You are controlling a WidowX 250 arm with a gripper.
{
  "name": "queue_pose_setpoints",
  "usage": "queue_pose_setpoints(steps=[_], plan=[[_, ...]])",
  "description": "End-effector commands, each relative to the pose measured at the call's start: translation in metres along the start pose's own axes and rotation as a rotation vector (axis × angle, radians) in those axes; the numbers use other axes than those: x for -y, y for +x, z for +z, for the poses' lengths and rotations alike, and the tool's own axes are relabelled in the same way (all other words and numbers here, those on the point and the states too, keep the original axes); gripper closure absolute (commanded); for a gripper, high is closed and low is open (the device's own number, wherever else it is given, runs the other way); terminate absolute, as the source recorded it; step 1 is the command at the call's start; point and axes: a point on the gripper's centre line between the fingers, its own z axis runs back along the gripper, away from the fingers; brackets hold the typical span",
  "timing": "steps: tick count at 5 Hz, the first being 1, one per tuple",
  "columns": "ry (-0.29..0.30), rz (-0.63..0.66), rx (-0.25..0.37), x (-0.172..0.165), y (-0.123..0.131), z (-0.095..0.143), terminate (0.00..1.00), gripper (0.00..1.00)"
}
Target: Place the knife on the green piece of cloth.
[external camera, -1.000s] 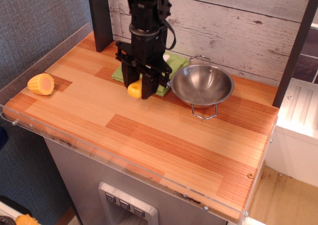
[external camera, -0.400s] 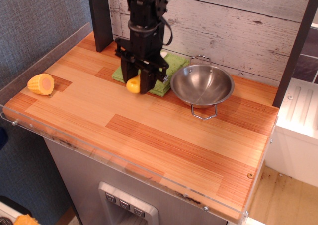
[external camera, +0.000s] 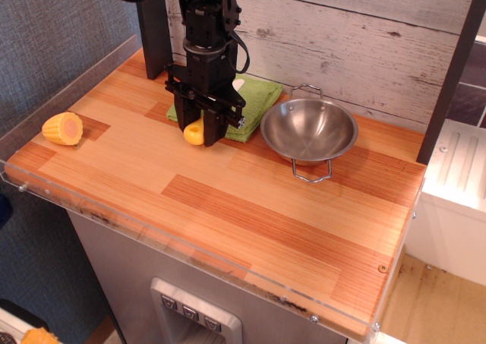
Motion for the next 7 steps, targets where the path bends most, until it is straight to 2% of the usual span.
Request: queue_pose_setpoints(steps=[1,2,3,4,6,7], plan=[[0.043,0.006,0.123,-0.002,-0.005,0.054,0.00,0.00],[0.032,0.031,0.168,0.000,-0.019,0.084,0.00,0.00],[-0.011,0.056,0.176,0.012,-0.043,0.101,0.00,0.00],[-0.041,0.056,0.158,0.025,-0.065,0.100,0.00,0.00],[-0.034,0.048,0.153,0.028,-0.073,0.100,0.00,0.00],[-0.034,0.048,0.153,0.028,-0.073,0.100,1.00,0.00]])
